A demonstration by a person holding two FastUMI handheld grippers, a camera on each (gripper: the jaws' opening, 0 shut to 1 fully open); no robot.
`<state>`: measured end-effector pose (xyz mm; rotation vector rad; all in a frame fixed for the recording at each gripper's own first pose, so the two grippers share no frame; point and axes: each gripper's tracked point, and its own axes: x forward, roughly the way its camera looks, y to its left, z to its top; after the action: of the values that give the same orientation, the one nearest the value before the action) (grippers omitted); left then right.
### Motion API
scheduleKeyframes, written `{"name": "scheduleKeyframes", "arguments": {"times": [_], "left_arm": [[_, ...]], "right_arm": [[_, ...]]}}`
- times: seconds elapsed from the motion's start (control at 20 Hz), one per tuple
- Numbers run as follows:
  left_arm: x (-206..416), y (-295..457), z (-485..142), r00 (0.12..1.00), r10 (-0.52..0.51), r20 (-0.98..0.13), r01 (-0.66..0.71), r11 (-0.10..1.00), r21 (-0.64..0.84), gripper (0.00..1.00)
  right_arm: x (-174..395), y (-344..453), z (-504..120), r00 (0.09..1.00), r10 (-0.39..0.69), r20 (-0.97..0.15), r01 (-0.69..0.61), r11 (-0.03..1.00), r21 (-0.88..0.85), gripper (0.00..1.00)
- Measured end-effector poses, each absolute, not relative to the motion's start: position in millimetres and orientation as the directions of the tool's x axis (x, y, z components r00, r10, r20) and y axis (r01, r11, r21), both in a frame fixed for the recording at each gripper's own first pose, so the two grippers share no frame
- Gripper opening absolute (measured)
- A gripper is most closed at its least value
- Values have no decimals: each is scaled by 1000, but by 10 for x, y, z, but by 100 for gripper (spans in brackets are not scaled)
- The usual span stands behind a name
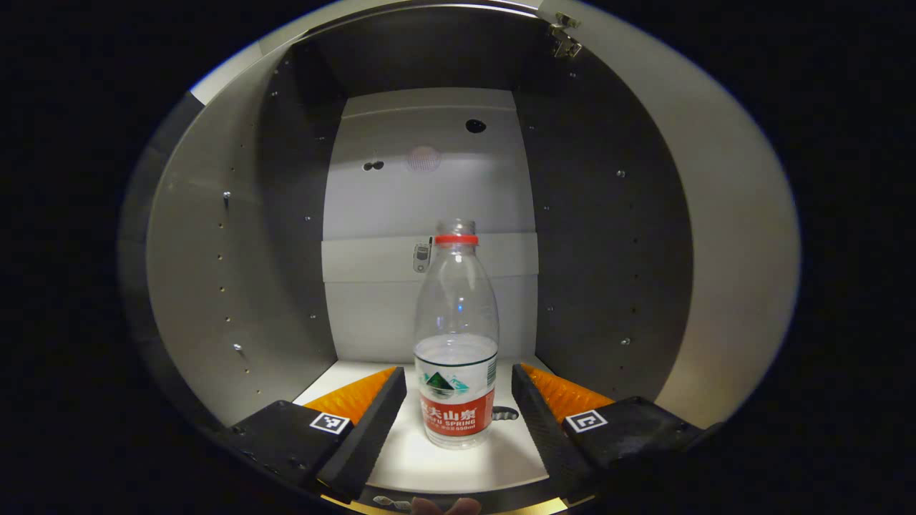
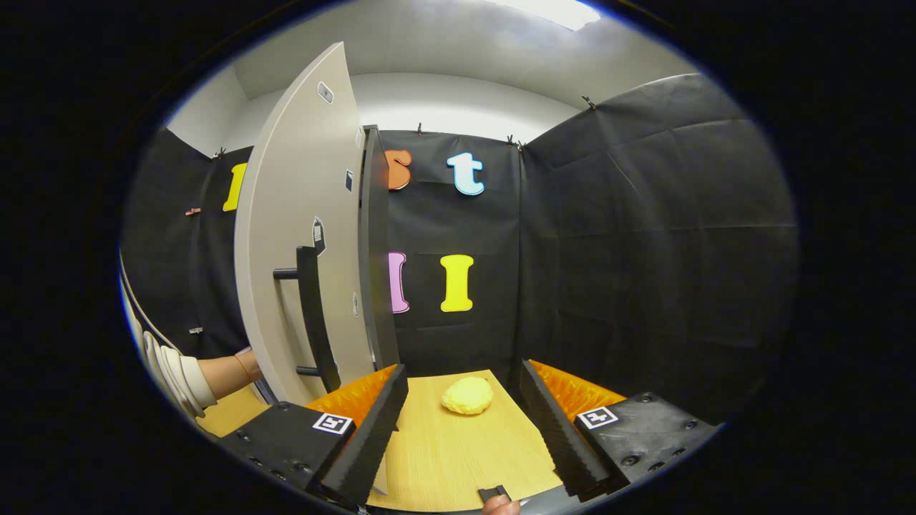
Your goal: Open the cabinet door with the right hand, grasp the bottle in the cabinet with the left hand and place it on the coaster, then close the cabinet door with the right hand.
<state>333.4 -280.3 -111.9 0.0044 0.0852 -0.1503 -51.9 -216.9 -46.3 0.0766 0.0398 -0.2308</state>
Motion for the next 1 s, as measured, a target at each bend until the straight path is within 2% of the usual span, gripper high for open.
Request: {"name": "scheduleKeyframes", "arguments": {"times": [0.15,0.3,0.4,0.45,0.55,0.6,1.0], "left_arm": [[3540,-2764,-1180,989,-119,-88,120,993,10,94],[3645,-2801,-1235,987,-121,-105,119,993,-25,93],[3634,-2774,-1226,986,-127,-108,125,992,-25,79],[3585,-2765,-1190,986,-129,-101,128,992,-22,78],[3394,-2703,-1054,988,-134,-76,133,991,-21,77],[3278,-2662,-976,988,-142,-64,141,990,-22,77],[2205,-1902,-638,986,-164,-14,163,985,-57,77]], "right_arm": [[-435,-2235,-478,972,-231,-48,234,969,83,98],[-364,-2257,-409,974,-225,0,224,971,84,98],[-341,-2246,-485,976,-219,-17,219,973,73,98],[-338,-2247,-530,975,-218,-35,220,973,69,98],[-310,-2238,-491,975,-219,-29,221,972,78,100],[-304,-2227,-463,975,-220,-19,221,971,87,98],[-293,-2213,-411,967,-254,7,253,964,82,98]]}}
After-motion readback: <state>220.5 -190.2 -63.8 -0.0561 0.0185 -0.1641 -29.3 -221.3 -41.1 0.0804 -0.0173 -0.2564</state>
